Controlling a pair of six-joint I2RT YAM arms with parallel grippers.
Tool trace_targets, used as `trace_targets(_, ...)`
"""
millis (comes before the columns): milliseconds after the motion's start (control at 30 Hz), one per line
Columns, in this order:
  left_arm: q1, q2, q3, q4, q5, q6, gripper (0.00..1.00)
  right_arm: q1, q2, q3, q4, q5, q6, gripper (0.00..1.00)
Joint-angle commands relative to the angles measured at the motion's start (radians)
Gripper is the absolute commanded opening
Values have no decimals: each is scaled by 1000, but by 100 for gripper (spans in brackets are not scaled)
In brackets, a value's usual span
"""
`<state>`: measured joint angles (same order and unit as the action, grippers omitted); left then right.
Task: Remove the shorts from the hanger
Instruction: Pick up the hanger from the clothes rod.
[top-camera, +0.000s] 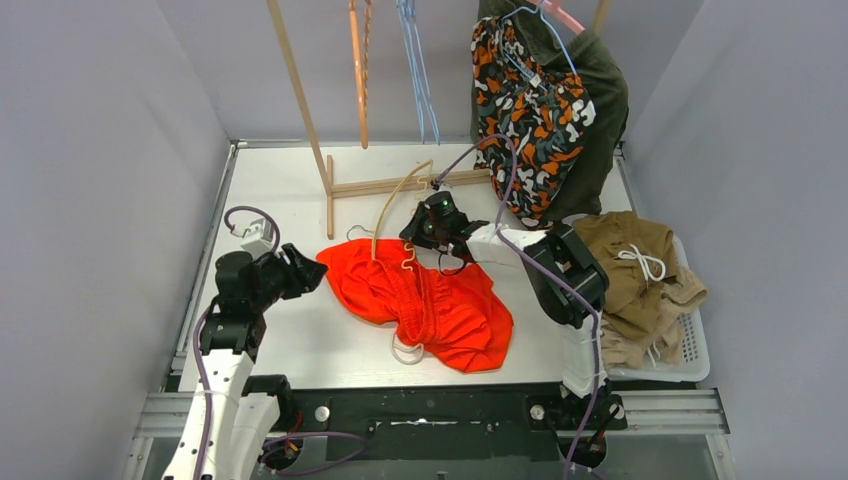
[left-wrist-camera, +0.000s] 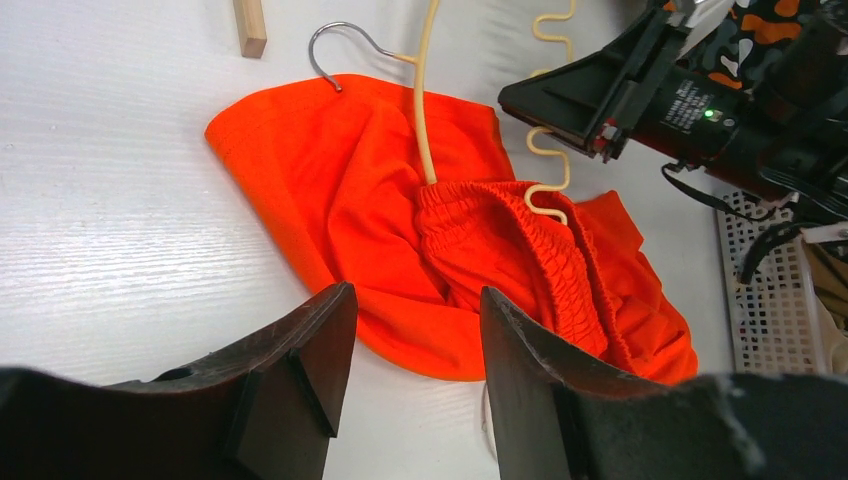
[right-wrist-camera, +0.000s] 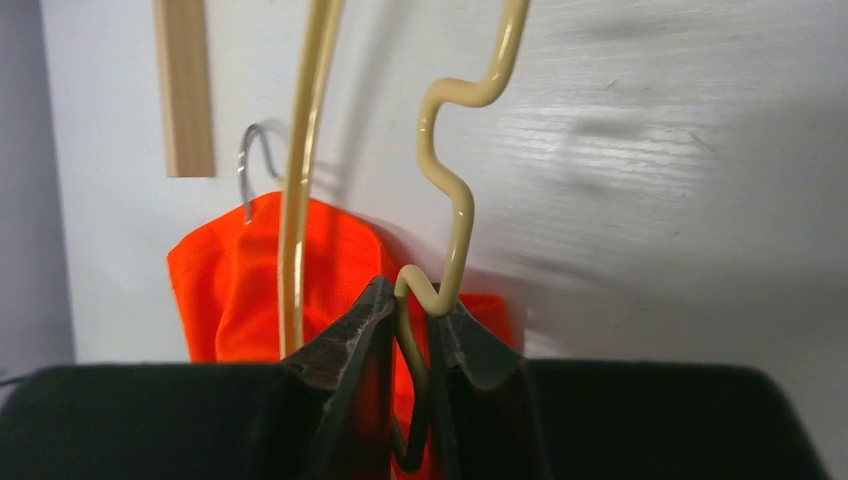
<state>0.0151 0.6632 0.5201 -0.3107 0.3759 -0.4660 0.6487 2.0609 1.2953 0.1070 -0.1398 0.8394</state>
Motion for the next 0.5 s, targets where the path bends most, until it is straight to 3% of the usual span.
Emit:
trace_targets(0,9,-4,6,66,26,6,48,1,-165,-66,112,15,-11,1)
trace_targets(300,11,-5,4,88,85,-7,51,125,-463,-386,421,191,89,0)
trace_targets(467,11,-7,-43,188,237,-165,58,231,-547,-520,623,276,101,0)
